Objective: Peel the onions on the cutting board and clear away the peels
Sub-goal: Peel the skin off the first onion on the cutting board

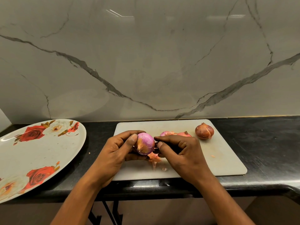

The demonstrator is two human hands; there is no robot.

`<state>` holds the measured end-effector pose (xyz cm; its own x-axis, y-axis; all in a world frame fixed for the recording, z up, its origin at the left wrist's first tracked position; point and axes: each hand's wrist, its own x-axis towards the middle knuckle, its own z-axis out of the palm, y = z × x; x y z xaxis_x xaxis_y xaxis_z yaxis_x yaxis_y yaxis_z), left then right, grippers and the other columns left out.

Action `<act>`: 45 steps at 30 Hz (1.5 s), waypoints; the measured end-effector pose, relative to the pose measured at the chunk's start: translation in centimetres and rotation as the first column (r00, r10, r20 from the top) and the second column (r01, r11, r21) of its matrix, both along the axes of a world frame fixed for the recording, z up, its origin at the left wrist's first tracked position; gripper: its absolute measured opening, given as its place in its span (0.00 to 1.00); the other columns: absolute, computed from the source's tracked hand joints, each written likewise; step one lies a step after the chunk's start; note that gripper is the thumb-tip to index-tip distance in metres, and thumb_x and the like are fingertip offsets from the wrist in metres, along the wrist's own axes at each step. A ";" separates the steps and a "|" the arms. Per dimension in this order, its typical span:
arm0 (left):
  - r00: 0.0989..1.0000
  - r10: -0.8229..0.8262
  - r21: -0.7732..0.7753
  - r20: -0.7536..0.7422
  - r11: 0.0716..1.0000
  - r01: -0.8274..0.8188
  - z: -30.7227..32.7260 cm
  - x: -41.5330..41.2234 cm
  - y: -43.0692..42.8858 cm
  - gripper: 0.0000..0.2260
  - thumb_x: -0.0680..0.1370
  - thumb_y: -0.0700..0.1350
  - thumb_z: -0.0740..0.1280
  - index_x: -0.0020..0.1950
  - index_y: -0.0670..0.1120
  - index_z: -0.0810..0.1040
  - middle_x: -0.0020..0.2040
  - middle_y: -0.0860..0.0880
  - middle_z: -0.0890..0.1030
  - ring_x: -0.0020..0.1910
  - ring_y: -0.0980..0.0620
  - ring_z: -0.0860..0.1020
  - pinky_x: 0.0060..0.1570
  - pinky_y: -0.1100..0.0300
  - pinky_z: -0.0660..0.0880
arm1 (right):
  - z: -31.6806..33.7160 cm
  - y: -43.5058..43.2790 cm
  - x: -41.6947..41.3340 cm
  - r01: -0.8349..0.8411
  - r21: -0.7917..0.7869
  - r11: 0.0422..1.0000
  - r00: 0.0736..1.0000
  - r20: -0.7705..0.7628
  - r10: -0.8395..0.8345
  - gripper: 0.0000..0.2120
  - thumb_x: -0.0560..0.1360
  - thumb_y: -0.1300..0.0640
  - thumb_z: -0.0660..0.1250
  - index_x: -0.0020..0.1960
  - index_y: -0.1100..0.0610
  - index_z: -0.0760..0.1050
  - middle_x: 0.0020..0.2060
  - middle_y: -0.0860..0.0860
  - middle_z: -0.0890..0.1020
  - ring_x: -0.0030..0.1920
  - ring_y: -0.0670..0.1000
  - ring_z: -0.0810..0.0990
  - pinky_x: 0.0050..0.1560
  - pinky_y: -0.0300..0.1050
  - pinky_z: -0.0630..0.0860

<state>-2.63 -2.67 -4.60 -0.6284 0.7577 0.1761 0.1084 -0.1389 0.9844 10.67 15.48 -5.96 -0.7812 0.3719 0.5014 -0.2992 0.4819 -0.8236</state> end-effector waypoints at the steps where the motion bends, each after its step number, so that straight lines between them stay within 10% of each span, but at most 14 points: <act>1: 1.000 -0.003 -0.003 -0.004 1.000 0.003 0.0 0.0 0.0 0.16 0.83 0.47 0.62 0.67 0.43 0.81 0.59 0.40 0.85 0.56 0.38 0.86 0.52 0.50 0.85 | 0.1 0.0 0.0 -0.010 0.010 1.000 1.000 -0.002 0.010 0.10 0.81 0.60 0.73 0.62 0.55 0.87 0.49 0.46 0.90 0.49 0.48 0.89 0.50 0.49 0.87; 45: 0.998 -0.013 0.014 -0.057 1.000 0.014 0.2 0.3 -0.4 0.19 0.76 0.41 0.73 0.67 0.44 0.80 0.62 0.47 0.84 0.58 0.43 0.85 0.54 0.53 0.84 | 0.0 0.1 -0.2 0.139 0.075 0.987 0.990 -0.035 -0.136 0.05 0.79 0.61 0.75 0.50 0.53 0.89 0.41 0.43 0.88 0.43 0.48 0.89 0.46 0.52 0.87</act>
<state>-2.34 -3.04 -4.44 -0.6069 0.7631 0.2220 0.1619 -0.1547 0.9746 10.44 15.60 -5.94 -0.7100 0.4338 0.5547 -0.2491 0.5820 -0.7741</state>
